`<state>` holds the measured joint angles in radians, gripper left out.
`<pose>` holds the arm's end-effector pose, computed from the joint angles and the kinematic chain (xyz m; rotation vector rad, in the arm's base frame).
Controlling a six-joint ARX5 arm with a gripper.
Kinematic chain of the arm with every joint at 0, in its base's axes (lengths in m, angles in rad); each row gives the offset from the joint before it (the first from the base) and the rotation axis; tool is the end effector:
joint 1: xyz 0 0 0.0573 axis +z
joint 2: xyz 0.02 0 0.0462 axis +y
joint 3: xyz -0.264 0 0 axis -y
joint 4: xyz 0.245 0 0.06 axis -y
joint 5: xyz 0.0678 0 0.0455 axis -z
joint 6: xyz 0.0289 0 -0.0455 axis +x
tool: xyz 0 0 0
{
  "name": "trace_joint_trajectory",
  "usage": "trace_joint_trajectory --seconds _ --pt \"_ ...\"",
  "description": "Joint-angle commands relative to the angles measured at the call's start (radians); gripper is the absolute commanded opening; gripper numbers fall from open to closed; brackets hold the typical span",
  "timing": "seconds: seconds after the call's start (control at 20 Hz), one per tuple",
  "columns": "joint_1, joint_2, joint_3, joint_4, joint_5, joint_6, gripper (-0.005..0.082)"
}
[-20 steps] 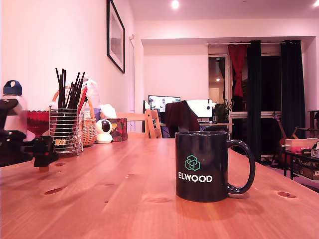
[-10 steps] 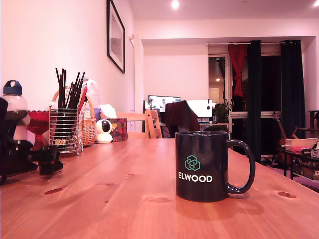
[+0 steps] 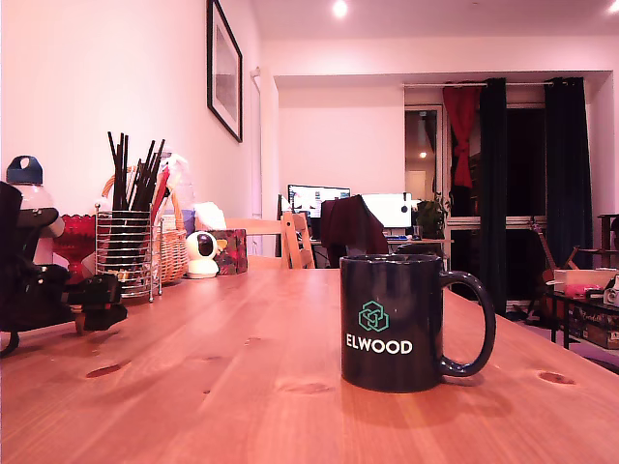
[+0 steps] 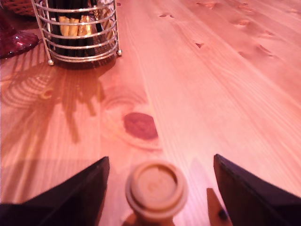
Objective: Pick the coffee capsule and then drop it inside the coffee cup in front of you
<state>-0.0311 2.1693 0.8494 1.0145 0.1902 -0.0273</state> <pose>0.3791 -0.0173 0.0703 -0.0513 0.3080 -0.2154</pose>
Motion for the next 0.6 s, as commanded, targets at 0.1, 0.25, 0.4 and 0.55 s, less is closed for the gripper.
trace_joint_trajectory --seconds 0.1,0.25,0.4,0.55 --pt "0.002 0.031 0.002 -0.002 0.004 -0.013 0.0628" --pt "0.003 0.031 0.002 -0.016 0.004 -0.025 0.0442" --pt "0.003 0.031 0.002 -0.02 0.004 -0.025 0.022" --pt "0.003 0.031 0.002 -0.02 0.004 -0.025 0.0212"
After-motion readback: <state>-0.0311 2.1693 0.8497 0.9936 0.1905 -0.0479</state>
